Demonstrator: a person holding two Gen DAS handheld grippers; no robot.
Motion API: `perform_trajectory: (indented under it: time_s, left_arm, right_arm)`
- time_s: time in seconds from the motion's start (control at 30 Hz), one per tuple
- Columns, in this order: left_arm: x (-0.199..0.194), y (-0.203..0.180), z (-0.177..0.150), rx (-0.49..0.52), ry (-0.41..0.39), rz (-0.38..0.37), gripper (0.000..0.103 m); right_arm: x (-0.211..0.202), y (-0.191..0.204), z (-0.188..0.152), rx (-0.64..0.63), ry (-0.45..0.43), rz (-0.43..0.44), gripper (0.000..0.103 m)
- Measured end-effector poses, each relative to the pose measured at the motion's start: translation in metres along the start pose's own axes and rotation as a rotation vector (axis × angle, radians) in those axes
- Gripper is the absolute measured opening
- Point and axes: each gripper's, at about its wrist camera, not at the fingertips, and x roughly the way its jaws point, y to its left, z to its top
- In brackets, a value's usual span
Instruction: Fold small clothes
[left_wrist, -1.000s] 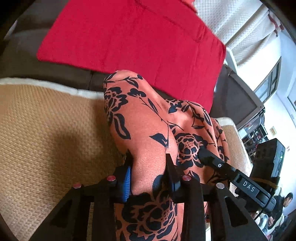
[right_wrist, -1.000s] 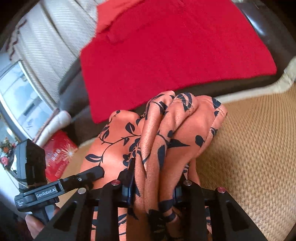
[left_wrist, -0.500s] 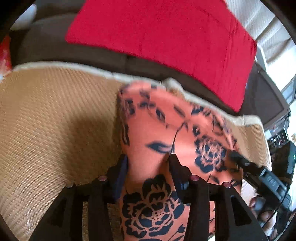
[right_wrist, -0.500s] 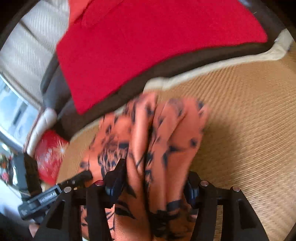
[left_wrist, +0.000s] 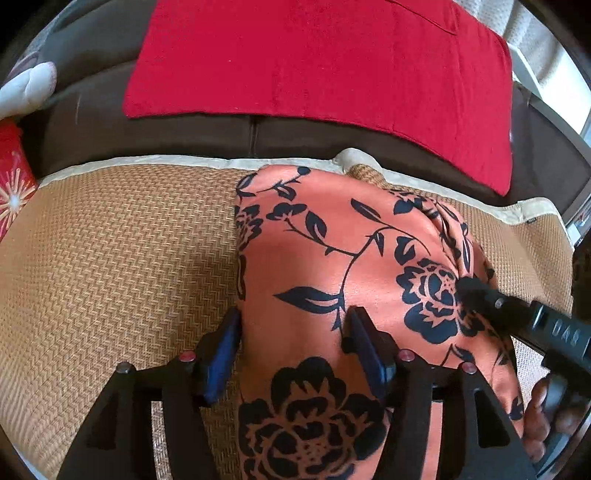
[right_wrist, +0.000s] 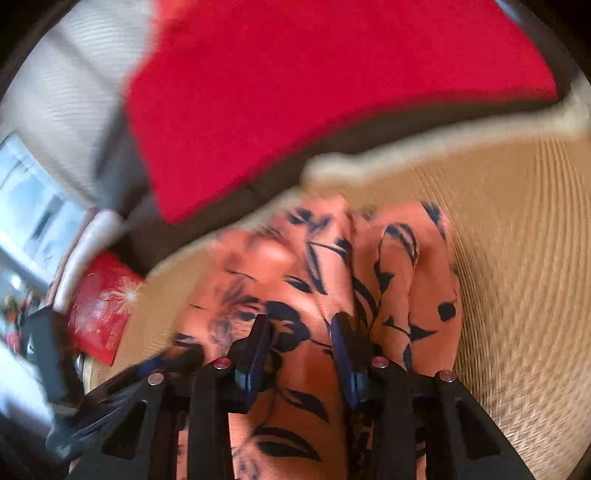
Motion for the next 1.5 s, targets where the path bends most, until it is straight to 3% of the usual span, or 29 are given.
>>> perform_trajectory:
  time_s: [0.07, 0.2, 0.23, 0.3, 0.37, 0.43, 0.47, 0.6, 0.77, 0.87, 0.93, 0.97, 1.0, 1.03, 1.5]
  left_arm:
    - [-0.002, 0.002, 0.001, -0.008, 0.0, -0.008, 0.063]
    - [-0.031, 0.012, -0.006, -0.026, -0.052, 0.0, 0.065]
    - [-0.04, 0.011, -0.01, -0.019, -0.073, 0.007, 0.068]
    - [-0.057, 0.01, -0.022, -0.004, -0.1, 0.041, 0.085]
    - [-0.058, 0.008, -0.034, 0.024, -0.092, 0.092, 0.088]
    - [-0.047, 0.004, -0.044, 0.063, -0.034, 0.166, 0.088]
    - [-0.051, 0.001, -0.049, 0.08, -0.043, 0.192, 0.088]
    - [-0.103, -0.01, -0.067, 0.153, -0.217, 0.279, 0.088]
    - [-0.19, -0.022, -0.088, 0.192, -0.401, 0.371, 0.098]
    - [-0.223, -0.032, -0.089, 0.191, -0.482, 0.404, 0.103]
    - [-0.249, -0.037, -0.093, 0.189, -0.514, 0.406, 0.103]
    - [-0.26, -0.04, -0.093, 0.191, -0.519, 0.398, 0.103]
    - [-0.263, -0.043, -0.093, 0.193, -0.523, 0.39, 0.103]
    - [-0.271, -0.045, -0.094, 0.193, -0.529, 0.385, 0.103]
    - [-0.357, -0.055, -0.12, 0.131, -0.648, 0.365, 0.103]
  right_arm:
    - [-0.01, -0.005, 0.004, 0.041, -0.017, 0.023, 0.032]
    - [-0.053, 0.011, -0.005, -0.041, -0.108, 0.088, 0.036]
    - [-0.059, 0.015, -0.011, -0.054, -0.106, 0.109, 0.036]
    - [-0.07, 0.024, -0.026, -0.092, -0.104, 0.104, 0.036]
    - [-0.07, 0.024, -0.043, -0.114, -0.064, 0.04, 0.036]
    - [-0.049, 0.016, -0.056, -0.082, 0.025, -0.022, 0.033]
    - [-0.041, 0.009, -0.06, -0.051, 0.05, -0.031, 0.033]
    - [-0.081, 0.013, -0.07, -0.018, -0.036, 0.026, 0.036]
    - [-0.138, 0.039, -0.093, -0.118, -0.135, -0.053, 0.036]
    - [-0.174, 0.055, -0.095, -0.179, -0.182, -0.104, 0.036]
    - [-0.197, 0.067, -0.1, -0.222, -0.218, -0.143, 0.041]
    - [-0.208, 0.074, -0.104, -0.244, -0.235, -0.163, 0.049]
    - [-0.219, 0.081, -0.109, -0.255, -0.257, -0.18, 0.068]
    - [-0.231, 0.085, -0.112, -0.258, -0.278, -0.183, 0.07]
    - [-0.32, 0.136, -0.148, -0.355, -0.42, -0.222, 0.07]
